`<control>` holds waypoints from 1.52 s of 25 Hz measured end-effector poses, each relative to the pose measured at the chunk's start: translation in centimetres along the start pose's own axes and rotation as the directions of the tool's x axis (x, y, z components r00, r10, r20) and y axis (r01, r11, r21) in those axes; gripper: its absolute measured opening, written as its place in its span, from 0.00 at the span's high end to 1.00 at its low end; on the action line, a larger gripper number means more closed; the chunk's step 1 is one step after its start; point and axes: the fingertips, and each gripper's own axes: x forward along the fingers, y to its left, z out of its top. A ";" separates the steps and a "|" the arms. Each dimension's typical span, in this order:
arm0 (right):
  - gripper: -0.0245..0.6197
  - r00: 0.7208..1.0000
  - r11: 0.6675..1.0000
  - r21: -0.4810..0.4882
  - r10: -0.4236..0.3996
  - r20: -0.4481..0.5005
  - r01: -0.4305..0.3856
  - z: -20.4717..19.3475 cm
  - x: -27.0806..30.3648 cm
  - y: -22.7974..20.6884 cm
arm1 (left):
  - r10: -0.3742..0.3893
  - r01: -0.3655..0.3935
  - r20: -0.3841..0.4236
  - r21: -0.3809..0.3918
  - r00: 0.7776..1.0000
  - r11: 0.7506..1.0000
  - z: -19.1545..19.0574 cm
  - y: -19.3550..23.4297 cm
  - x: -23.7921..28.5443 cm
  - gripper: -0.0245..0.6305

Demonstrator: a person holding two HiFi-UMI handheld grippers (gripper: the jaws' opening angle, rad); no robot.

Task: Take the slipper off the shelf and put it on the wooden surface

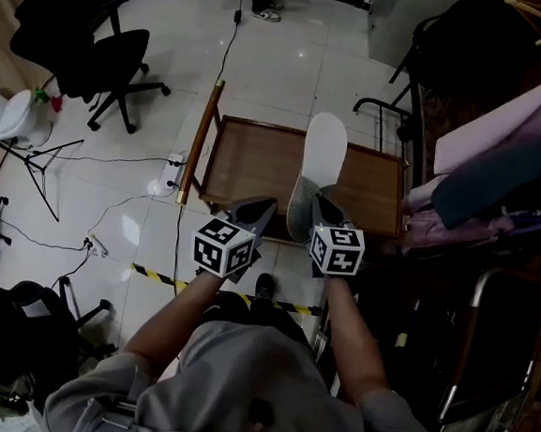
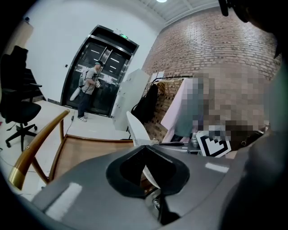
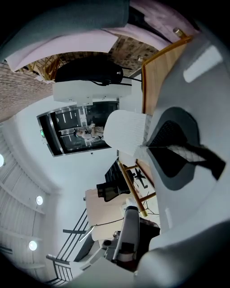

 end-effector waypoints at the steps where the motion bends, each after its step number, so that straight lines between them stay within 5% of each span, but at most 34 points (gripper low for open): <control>1: 0.95 1.000 1.000 0.000 0.002 -0.014 -0.002 -0.2 1.1 -0.3 | 0.004 -0.004 -0.006 -0.005 1.000 1.000 -0.1 0.8 0.4 0.97; 13: 0.95 0.980 1.000 0.005 -0.001 -0.199 0.002 -4.6 12.5 -3.0 | 0.037 -0.042 -0.071 -0.070 0.997 0.997 -1.6 7.7 4.5 0.97; 24: 0.93 0.962 1.000 0.023 0.000 -0.272 0.006 -7.4 15.4 -3.1 | 0.050 -0.059 -0.105 -0.088 0.993 0.994 -1.9 10.5 6.1 0.97; 31: 0.86 0.980 0.996 0.084 0.026 -0.195 -0.010 -3.8 13.5 -1.9 | 0.032 -0.039 -0.106 -0.063 0.994 0.997 -0.3 10.6 5.5 0.97; 38: 0.87 1.000 0.998 0.056 0.013 0.002 -0.013 4.1 7.1 0.2 | -0.020 0.020 -0.058 0.011 0.998 1.000 3.2 7.9 3.9 0.97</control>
